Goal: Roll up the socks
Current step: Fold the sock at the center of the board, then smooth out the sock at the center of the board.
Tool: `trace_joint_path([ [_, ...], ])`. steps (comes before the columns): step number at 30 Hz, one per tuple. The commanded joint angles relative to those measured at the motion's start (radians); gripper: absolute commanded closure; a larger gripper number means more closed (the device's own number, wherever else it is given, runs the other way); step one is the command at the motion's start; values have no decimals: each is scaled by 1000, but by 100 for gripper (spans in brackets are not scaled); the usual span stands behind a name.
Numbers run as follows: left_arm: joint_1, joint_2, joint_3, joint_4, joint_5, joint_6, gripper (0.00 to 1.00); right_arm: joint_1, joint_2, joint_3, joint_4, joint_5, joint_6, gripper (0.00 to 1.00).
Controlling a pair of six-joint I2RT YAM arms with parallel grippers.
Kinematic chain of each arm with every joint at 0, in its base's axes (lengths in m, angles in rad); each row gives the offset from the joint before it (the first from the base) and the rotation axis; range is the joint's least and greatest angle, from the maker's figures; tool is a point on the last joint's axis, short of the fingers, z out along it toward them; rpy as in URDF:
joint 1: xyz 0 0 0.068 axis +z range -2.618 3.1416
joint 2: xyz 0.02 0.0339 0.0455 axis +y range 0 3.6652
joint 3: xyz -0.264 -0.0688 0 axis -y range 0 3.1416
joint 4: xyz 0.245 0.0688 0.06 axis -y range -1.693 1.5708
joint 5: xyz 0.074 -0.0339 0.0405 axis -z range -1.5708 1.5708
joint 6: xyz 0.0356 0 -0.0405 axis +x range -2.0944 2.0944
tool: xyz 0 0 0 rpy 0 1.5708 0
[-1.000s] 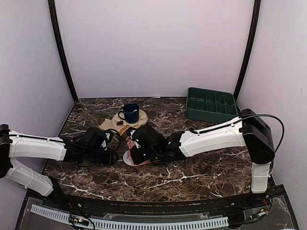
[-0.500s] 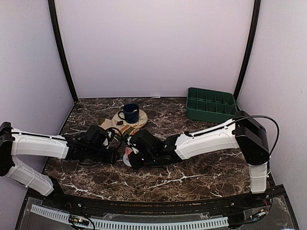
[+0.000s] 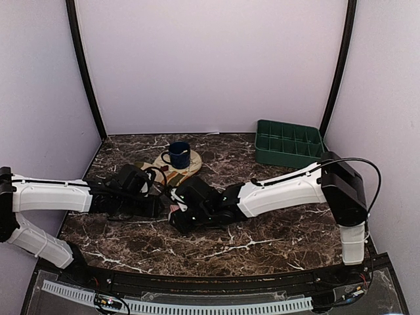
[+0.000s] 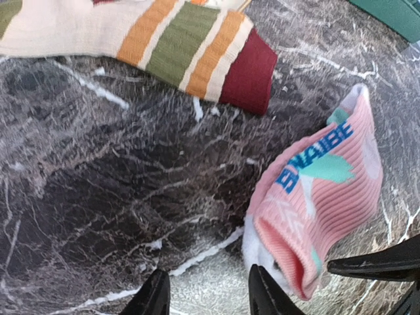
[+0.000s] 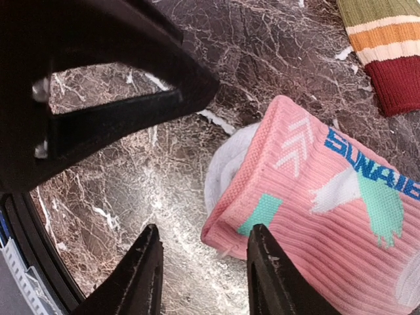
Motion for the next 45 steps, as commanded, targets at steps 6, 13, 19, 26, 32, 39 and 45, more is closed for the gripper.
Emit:
trace_joint_path([
  [6, 6, -72, 134, -51, 5, 91, 55, 8, -172, -91, 34, 90, -32, 59],
  [13, -2, 19, 228, 14, 154, 171, 57, -45, -318, -274, 139, 148, -23, 62],
  [19, -39, 157, 300, 87, 260, 205, 62, -118, -357, -413, 272, 135, -23, 71],
  [26, -58, 286, 312, 143, 306, 201, 82, -177, -332, -508, 480, 77, -12, 89],
  [32, -59, 297, 241, 186, 307, 178, 94, -193, -267, -500, 567, 21, -5, 92],
  [39, -62, 278, 153, 210, 285, 150, 100, -206, -175, -477, 633, -10, 24, 94],
  [45, -64, 236, 79, 202, 229, 121, 100, -223, -103, -482, 722, -32, 58, 95],
])
